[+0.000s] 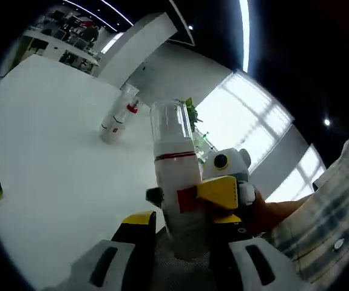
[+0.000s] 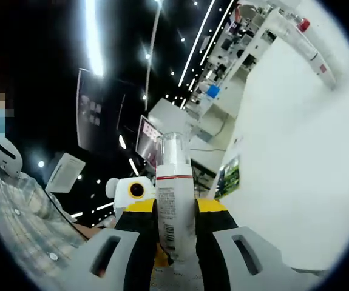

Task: Arrange the skincare products in the storage area until every visible bottle or jar stands upright without overlapping.

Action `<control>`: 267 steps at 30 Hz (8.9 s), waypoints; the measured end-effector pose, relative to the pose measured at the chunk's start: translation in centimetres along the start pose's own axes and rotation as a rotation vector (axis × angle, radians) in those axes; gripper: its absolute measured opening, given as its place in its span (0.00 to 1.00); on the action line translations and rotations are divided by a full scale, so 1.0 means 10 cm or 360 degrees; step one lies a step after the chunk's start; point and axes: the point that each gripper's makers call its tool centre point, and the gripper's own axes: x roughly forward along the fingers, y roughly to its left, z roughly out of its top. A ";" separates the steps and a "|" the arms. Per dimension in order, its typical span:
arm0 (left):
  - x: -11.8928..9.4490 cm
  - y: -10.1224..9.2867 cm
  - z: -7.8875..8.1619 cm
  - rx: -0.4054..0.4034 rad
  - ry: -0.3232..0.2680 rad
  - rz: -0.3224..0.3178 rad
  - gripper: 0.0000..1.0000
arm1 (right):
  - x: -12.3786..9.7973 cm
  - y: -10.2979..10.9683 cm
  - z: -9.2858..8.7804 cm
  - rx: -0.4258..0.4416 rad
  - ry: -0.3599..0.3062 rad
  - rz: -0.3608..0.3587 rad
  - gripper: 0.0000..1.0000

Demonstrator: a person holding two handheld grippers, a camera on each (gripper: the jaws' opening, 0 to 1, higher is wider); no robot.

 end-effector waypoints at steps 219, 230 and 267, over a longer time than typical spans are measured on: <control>-0.11 0.96 -0.83 0.1116 0.0970 0.0978 0.22 | -1.06 -2.69 2.08 -0.1435 0.0079 -0.1219 0.21; -0.15 1.01 -0.81 0.1137 0.0985 0.1030 0.22 | -1.19 -2.76 2.05 -0.1457 0.0190 -0.1244 0.16; -0.33 1.06 -0.39 0.1261 0.0723 0.1328 0.21 | -0.37 -1.97 0.73 -0.0940 0.0493 -0.0843 0.26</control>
